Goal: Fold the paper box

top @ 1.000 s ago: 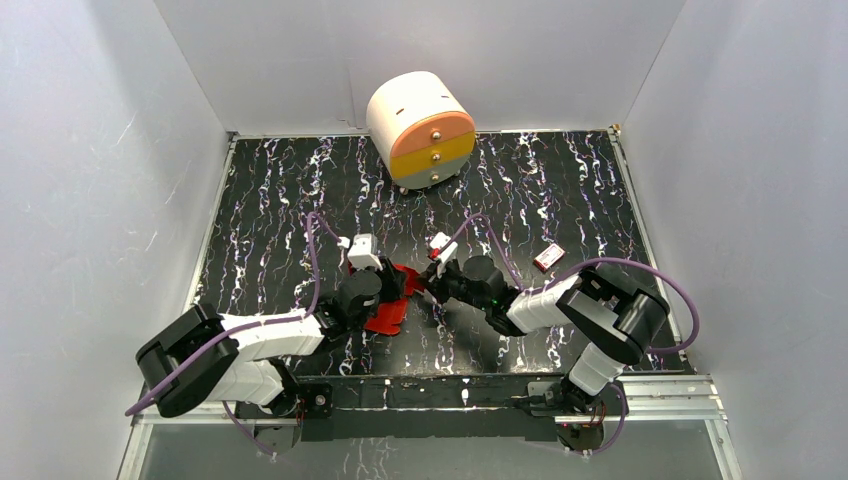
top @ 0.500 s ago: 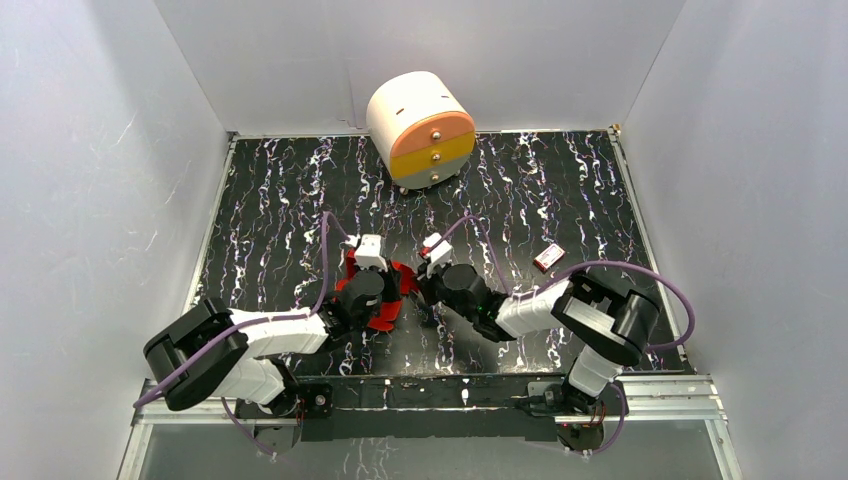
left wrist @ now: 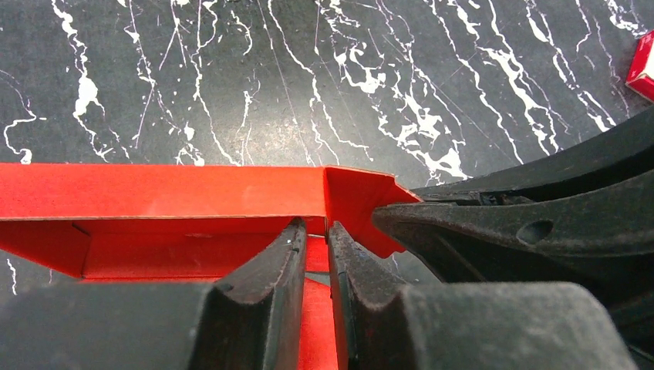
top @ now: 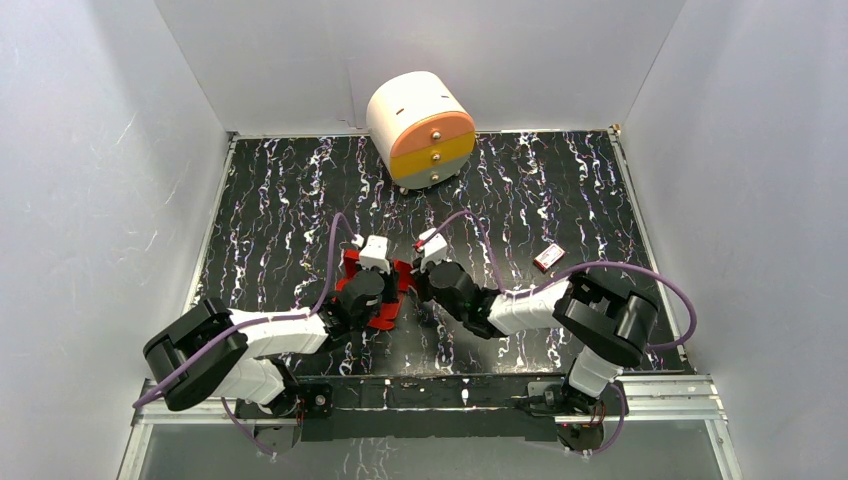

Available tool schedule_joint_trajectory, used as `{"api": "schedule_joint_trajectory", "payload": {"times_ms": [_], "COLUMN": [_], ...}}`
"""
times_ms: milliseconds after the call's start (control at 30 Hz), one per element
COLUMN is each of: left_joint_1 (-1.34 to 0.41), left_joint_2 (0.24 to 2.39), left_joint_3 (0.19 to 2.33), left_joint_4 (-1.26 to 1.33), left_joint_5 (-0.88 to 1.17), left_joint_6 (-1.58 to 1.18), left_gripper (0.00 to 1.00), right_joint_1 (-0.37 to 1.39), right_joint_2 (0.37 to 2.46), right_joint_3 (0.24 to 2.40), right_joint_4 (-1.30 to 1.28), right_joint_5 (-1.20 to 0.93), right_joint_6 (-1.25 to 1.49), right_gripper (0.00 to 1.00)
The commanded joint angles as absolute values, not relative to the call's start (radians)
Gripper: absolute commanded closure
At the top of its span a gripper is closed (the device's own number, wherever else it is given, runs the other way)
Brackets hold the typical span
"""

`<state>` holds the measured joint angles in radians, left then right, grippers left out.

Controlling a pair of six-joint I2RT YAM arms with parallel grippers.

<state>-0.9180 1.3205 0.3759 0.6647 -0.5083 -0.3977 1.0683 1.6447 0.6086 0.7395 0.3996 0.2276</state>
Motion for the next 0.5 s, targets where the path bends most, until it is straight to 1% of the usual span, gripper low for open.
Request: {"api": "schedule_joint_trajectory", "payload": {"times_ms": [0,267,367,467], "left_joint_1": [-0.913,-0.913,-0.913,-0.917], "left_joint_2": [1.301,1.221,1.184,1.161], "left_joint_3": [0.388,0.355,0.346,0.338], "left_joint_4": [0.625,0.585,0.528,0.481], "left_joint_5": [-0.512,-0.456,-0.458,-0.451], "left_joint_6": [-0.354,-0.313,-0.314,-0.331], "left_gripper": [0.83,0.75,0.69,0.60], "right_joint_1": [1.110,1.124,1.124,1.124], "right_joint_2": [1.659,1.690,1.696,1.698], "right_joint_3": [0.678,0.673,0.673,0.676], "right_joint_4": [0.672,0.738,0.746,0.753], "right_joint_5": [0.539,0.551,0.534,0.512], "right_joint_6": [0.319,0.267,0.250,0.236], "right_gripper": [1.00,1.00,1.00,1.00]}}
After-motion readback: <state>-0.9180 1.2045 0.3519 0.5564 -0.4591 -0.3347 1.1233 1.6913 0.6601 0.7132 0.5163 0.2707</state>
